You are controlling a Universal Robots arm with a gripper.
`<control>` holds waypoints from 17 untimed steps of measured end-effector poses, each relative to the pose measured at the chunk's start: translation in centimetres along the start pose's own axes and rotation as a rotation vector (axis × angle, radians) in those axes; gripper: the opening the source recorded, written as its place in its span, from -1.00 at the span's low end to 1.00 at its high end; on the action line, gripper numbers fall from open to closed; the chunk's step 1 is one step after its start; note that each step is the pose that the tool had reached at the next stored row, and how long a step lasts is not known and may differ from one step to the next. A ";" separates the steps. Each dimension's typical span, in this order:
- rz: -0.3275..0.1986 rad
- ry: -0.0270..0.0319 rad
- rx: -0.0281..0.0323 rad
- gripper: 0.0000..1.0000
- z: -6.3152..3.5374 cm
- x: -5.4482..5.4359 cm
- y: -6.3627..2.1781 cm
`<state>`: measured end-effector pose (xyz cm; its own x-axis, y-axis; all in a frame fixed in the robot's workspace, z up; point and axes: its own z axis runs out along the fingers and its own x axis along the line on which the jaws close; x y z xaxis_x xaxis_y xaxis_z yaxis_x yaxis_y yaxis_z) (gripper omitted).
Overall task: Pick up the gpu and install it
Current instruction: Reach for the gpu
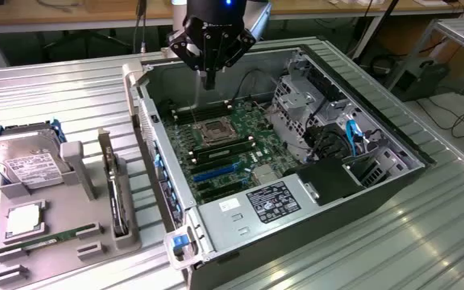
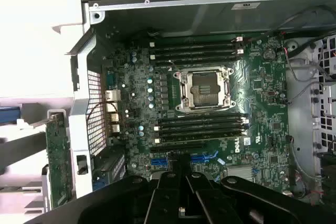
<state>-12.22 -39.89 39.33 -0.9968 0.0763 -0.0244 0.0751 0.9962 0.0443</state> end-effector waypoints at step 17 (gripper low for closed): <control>0.000 -0.0001 -0.0001 -0.79 -0.02 0.9 -0.07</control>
<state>-13.10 -39.89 39.33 -0.9968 0.0762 -0.0245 0.0751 0.9962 0.0444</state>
